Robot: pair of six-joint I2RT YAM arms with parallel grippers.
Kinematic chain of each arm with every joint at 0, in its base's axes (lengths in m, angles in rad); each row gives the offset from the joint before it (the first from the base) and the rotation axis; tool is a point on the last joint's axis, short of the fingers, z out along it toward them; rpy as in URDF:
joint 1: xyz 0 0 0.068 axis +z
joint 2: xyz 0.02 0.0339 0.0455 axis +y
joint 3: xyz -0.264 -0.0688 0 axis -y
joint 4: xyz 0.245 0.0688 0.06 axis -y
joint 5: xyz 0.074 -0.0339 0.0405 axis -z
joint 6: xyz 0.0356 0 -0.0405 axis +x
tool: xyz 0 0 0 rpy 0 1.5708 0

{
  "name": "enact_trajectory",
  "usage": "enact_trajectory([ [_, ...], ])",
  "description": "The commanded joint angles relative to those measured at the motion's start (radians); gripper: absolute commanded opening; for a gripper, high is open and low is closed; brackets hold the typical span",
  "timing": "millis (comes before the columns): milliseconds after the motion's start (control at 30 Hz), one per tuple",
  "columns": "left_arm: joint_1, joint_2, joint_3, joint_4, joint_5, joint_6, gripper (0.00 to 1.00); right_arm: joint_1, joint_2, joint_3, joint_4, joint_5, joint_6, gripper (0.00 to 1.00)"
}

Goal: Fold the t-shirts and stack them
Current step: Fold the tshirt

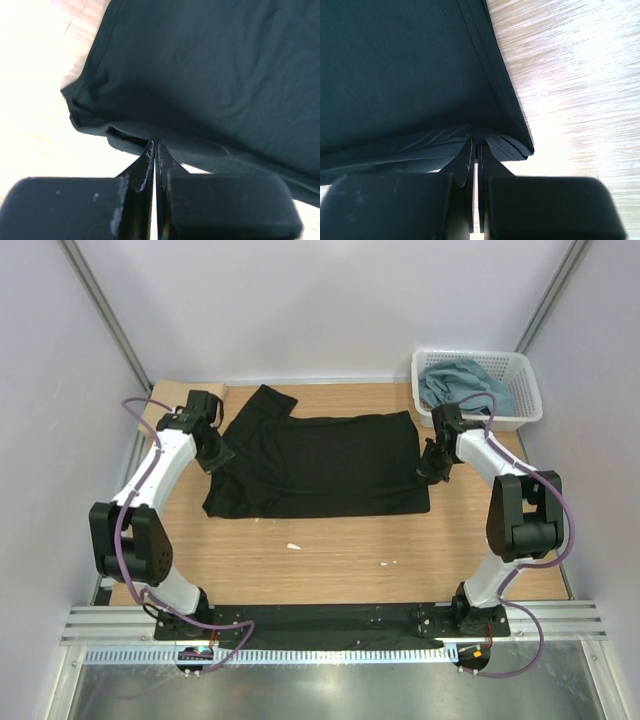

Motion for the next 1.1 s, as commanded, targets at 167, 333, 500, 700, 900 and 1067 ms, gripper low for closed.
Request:
enact_trajectory([
  [167,0.011,0.063,0.083,0.047,0.003,0.039,0.0,-0.017,0.035,0.054,0.029,-0.008,-0.007,0.01],
  [333,0.015,0.095,0.108,0.056,0.005,0.048,0.0,-0.028,0.061,0.083,0.025,-0.008,-0.007,0.01],
  [500,0.026,0.124,0.131,0.061,0.009,0.051,0.0,-0.028,0.097,0.098,0.034,-0.02,-0.005,0.01],
  [700,0.043,0.156,0.157,0.062,0.012,0.056,0.0,-0.032,0.127,0.123,0.028,-0.01,-0.005,0.01],
  [900,0.046,0.196,0.186,0.07,0.043,0.054,0.0,-0.035,0.159,0.147,0.031,-0.004,-0.002,0.01],
  [1067,0.046,0.224,0.204,0.067,0.043,0.059,0.0,-0.037,0.182,0.167,0.031,-0.002,0.002,0.01],
])
